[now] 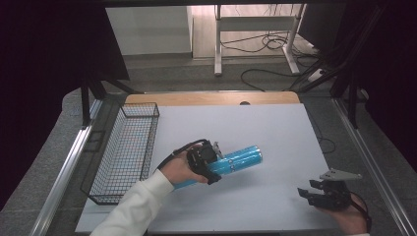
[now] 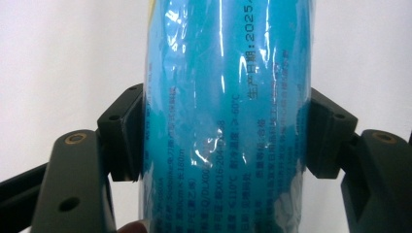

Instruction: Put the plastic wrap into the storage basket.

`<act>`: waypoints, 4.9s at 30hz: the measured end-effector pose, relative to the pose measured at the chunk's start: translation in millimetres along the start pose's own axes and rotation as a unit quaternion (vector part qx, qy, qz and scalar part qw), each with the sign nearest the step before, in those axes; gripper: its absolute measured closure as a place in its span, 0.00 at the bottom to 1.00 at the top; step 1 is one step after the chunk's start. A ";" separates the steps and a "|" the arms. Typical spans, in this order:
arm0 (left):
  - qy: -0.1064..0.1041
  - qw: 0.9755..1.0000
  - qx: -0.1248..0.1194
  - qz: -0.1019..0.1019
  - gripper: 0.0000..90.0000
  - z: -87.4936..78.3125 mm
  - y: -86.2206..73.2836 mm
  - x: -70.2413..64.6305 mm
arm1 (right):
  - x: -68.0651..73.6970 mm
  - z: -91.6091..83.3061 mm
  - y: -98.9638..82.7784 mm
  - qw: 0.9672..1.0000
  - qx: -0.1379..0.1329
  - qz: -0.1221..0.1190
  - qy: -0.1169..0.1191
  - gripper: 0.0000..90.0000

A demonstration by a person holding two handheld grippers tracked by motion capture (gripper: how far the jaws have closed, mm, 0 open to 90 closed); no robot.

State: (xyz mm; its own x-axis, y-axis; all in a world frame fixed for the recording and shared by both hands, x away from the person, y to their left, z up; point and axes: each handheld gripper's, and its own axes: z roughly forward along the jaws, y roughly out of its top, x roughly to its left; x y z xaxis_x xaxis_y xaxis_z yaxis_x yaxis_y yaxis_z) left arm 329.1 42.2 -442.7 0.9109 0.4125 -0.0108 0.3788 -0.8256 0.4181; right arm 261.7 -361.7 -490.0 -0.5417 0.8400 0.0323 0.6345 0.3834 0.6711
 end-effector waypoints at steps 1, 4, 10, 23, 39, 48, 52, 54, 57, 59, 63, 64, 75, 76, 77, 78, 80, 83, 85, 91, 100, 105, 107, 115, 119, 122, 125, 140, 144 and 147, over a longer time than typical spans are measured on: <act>0.000 1.000 0.000 0.000 0.34 0.0 0.0 0.0 | 0.0 0.0 0.0 1.000 0.000 0.000 0.000 0.45; 0.015 1.000 -0.006 -0.018 0.34 -13.0 -6.6 7.9 | 0.5 -0.5 0.9 1.000 -0.004 0.004 0.002 0.45; 0.034 0.998 -0.020 -0.055 0.34 -35.1 -17.5 19.0 | 1.3 -0.1 2.7 1.000 -0.018 0.003 0.004 0.41; 0.066 0.991 -0.029 -0.115 0.34 -65.5 -40.2 37.5 | 3.5 2.3 6.5 1.000 -0.028 -0.002 0.004 0.36; 0.115 0.972 -0.038 -0.202 0.34 -106.7 -79.0 75.5 | 4.0 4.9 10.5 0.999 -0.033 -0.002 0.005 0.36; 0.132 0.960 -0.041 -0.244 0.34 -121.2 -103.6 90.9 | 4.3 6.5 13.2 0.999 -0.036 -0.004 0.007 0.36; 0.147 0.952 -0.038 -0.264 0.34 -125.5 -115.9 96.5 | 4.9 7.3 14.7 0.999 -0.037 -0.007 0.008 0.36; 0.153 0.949 -0.033 -0.275 0.35 -126.6 -120.5 99.2 | 5.3 7.9 15.1 0.999 -0.036 -0.007 0.008 0.36; 0.154 0.944 -0.035 -0.289 0.35 -128.2 -129.1 104.1 | 5.2 8.5 15.3 0.999 -0.035 -0.007 0.009 0.36; 0.156 0.942 -0.037 -0.296 0.35 -129.1 -134.3 106.6 | 4.9 8.7 15.2 0.999 -0.035 -0.007 0.009 0.36; 0.158 0.937 -0.038 -0.309 0.35 -131.0 -142.4 110.9 | 4.2 8.9 15.5 0.999 -0.034 -0.005 0.007 0.36; 0.158 0.937 -0.038 -0.309 0.35 -131.0 -142.4 110.9 | 4.2 8.9 15.5 0.999 -0.034 -0.005 0.007 0.36; 0.163 0.921 -0.039 -0.350 0.35 -130.1 -157.9 123.9 | 4.7 8.6 16.2 0.999 -0.034 -0.006 0.006 0.36; 0.164 0.919 -0.038 -0.358 0.35 -128.4 -160.3 126.2 | 4.8 8.9 16.2 0.999 -0.033 -0.006 0.006 0.36; 0.163 0.917 -0.038 -0.363 0.34 -127.3 -161.7 127.7 | 4.8 9.1 16.2 0.999 -0.033 -0.007 0.006 0.36; 0.162 0.915 -0.037 -0.368 0.34 -125.9 -163.0 129.2 | 4.9 9.3 16.2 0.999 -0.033 -0.007 0.006 0.36; 0.163 0.913 -0.035 -0.372 0.35 -124.4 -164.1 130.7 | 4.8 9.5 16.3 0.999 -0.032 -0.008 0.006 0.36; 0.162 0.907 -0.027 -0.387 0.34 -116.7 -166.7 135.1 | 5.2 10.3 16.5 0.999 -0.031 -0.008 0.007 0.36; 0.160 0.903 -0.018 -0.399 0.34 -108.4 -168.4 137.6 | 5.3 10.7 16.4 0.999 -0.031 -0.008 0.007 0.36; 0.165 0.893 0.000 -0.419 0.34 -92.0 -173.9 140.9 | 4.8 10.8 16.1 0.999 -0.031 -0.008 0.007 0.36; 0.163 0.879 0.024 -0.447 0.34 -67.5 -185.9 144.2 | 5.0 13.2 16.3 1.000 -0.028 -0.011 0.008 0.36; 0.161 0.876 0.045 -0.452 0.34 -54.0 -189.6 146.4 | 5.9 13.9 16.2 1.000 -0.027 -0.012 0.009 0.36; 0.163 0.876 0.049 -0.451 0.34 -51.7 -189.2 146.0 | 5.8 14.1 16.1 1.000 -0.027 -0.012 0.009 0.36; 0.186 0.875 0.059 -0.443 0.29 -38.4 -184.8 140.4 | 5.2 14.2 15.0 1.000 -0.024 -0.012 0.009 0.35; 0.213 0.880 0.027 -0.425 0.21 -60.6 -171.9 131.1 | 5.6 14.3 14.6 1.000 -0.024 -0.013 0.008 0.35; 0.219 0.883 0.002 -0.416 0.16 -74.5 -169.0 124.4 | 7.0 12.6 14.6 1.000 -0.026 -0.016 0.007 0.35; 0.212 0.892 -0.029 -0.399 0.15 -84.0 -171.4 115.4 | 7.1 11.4 14.8 0.999 -0.027 -0.016 0.006 0.35; 0.126 0.934 -0.174 -0.284 0.16 -91.0 -172.6 27.1 | 19.2 13.1 19.5 0.997 -0.049 -0.033 0.039 0.33; 0.107 0.940 -0.190 -0.263 0.17 -79.4 -174.3 9.1 | 21.5 14.6 21.0 0.997 -0.057 -0.031 0.047 0.33; 0.106 0.943 -0.190 -0.253 0.17 -70.2 -176.6 -2.8 | 22.8 16.1 21.2 0.996 -0.058 -0.033 0.050 0.32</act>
State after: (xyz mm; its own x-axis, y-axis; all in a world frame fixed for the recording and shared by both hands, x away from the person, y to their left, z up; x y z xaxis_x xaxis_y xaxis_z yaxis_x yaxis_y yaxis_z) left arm 248.1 213.8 -452.7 0.5614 0.8171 -0.1307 0.6326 -0.3219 0.7045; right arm 271.6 -328.3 -487.0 -0.6369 0.7690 0.0547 0.5298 0.3850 0.7557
